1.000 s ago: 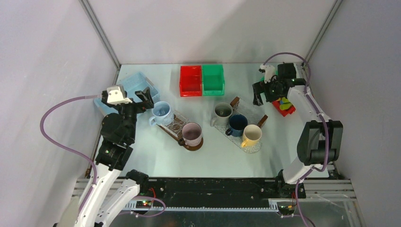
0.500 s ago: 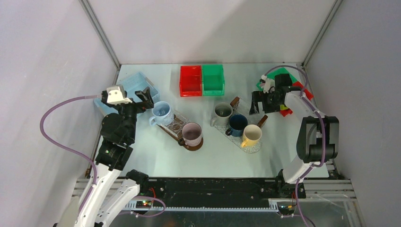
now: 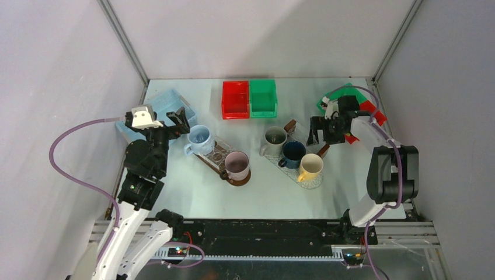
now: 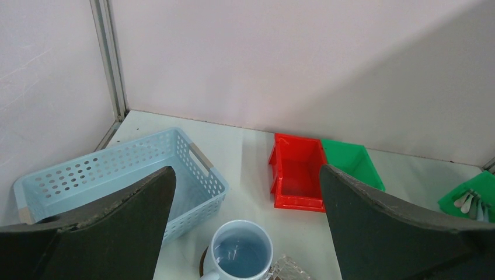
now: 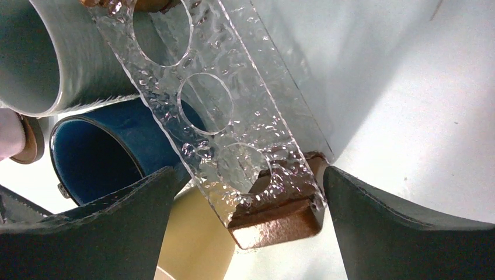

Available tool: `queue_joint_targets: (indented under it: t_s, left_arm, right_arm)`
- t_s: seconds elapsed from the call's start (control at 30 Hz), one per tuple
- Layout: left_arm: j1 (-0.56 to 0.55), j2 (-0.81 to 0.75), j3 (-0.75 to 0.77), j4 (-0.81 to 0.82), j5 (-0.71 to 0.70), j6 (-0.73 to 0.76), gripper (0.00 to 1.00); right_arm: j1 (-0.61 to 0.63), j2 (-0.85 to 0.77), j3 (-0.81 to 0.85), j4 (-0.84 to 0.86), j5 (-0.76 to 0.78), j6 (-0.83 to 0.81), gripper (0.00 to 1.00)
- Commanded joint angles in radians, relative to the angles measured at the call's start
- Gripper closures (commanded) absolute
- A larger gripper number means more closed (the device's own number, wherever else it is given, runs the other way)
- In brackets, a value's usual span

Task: Prepare toiletry sets of a toothbrush and toothpaste on the tray
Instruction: Place the toothpaste holder at the center of the board.

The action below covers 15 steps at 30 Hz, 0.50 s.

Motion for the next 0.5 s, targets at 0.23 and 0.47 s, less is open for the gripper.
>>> queue_joint_targets:
  t_s: [0.23, 0.47]
  left_arm:
    - [0.008, -0.005, -0.013, 0.043, 0.006, 0.005, 0.00]
    - [0.008, -0.002, -0.012, 0.042, 0.006, 0.006, 0.00]
  right_arm:
    - [-0.061, -0.331, 0.027, 0.175, 0.222, 0.178, 0.00]
    - [-0.136, -0.552, 0.007, 0.250, 0.469, 0.518, 0.01]
